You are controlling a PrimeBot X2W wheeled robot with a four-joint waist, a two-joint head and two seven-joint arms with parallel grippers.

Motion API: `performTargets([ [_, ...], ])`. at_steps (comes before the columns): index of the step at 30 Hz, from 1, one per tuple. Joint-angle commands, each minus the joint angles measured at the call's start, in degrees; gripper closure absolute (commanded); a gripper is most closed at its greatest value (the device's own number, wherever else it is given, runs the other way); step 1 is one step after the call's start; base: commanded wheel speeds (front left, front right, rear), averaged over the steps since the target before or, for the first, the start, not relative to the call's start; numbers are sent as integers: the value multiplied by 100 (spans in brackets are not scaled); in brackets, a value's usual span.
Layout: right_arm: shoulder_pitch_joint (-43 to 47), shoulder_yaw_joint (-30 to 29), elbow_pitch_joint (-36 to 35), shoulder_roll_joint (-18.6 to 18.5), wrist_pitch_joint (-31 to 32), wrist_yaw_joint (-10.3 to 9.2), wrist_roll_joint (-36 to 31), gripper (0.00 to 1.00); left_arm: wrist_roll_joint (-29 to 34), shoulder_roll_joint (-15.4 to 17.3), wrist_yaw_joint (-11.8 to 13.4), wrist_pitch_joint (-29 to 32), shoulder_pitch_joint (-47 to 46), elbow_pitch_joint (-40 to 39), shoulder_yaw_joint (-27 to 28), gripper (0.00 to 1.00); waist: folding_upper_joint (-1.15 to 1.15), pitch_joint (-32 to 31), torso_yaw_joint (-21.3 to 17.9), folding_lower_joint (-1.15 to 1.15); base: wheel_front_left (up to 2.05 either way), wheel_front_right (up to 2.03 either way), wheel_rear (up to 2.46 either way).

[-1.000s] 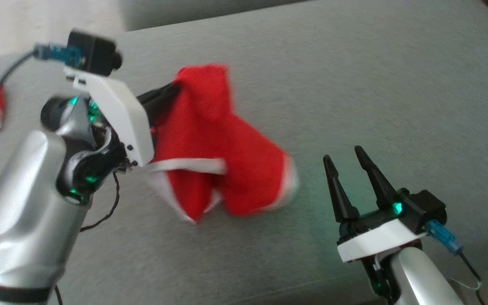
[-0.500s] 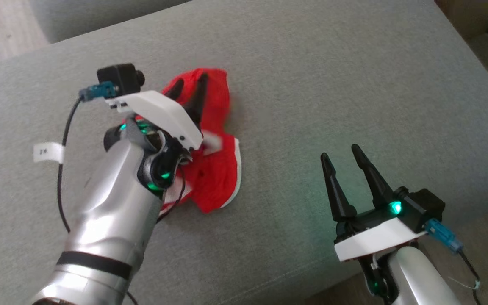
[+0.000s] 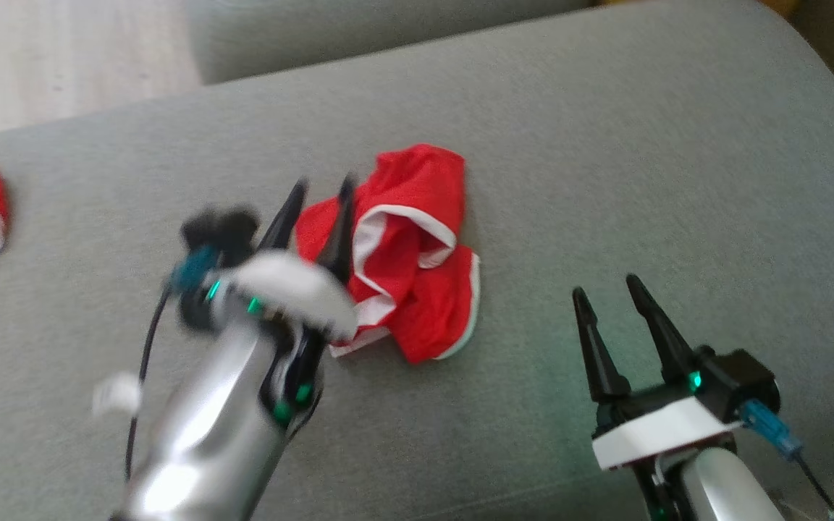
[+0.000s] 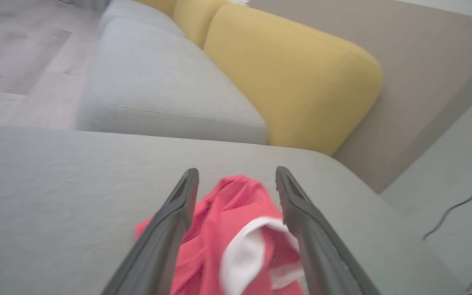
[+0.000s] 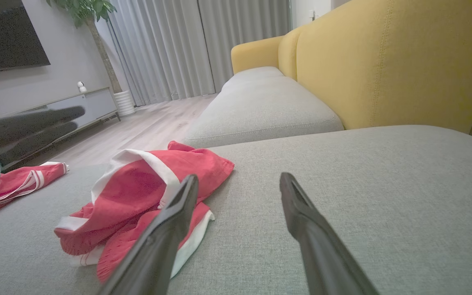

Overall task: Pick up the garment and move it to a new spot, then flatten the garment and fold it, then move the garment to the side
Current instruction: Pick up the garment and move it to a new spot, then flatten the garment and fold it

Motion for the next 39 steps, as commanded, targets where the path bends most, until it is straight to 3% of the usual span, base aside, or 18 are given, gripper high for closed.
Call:
performTargets([
  [1,-52,65,-167,26,-62,44,-59,0,120,227,112,-84,82,-305,211,0,0,-221,251,0,0,0,0],
  [8,318,-364,-255,-63,-62,44,-209,0,511,565,704,-163,1627,-1348,616,0,0,-511,798,0,0,0,0],
  [14,667,-771,-333,-34,-62,44,-231,0,998,613,938,-166,2776,-1959,1138,0,0,-662,1201,0,0,0,0],
  [22,963,-1005,-281,15,-62,44,-374,0,1813,528,647,-167,3539,-2271,1718,0,0,-789,1429,0,0,0,0],
  [39,946,-1015,-251,39,-62,44,-390,0,2513,61,9,-167,3807,-2194,2495,0,0,-840,1342,0,0,0,0],
])
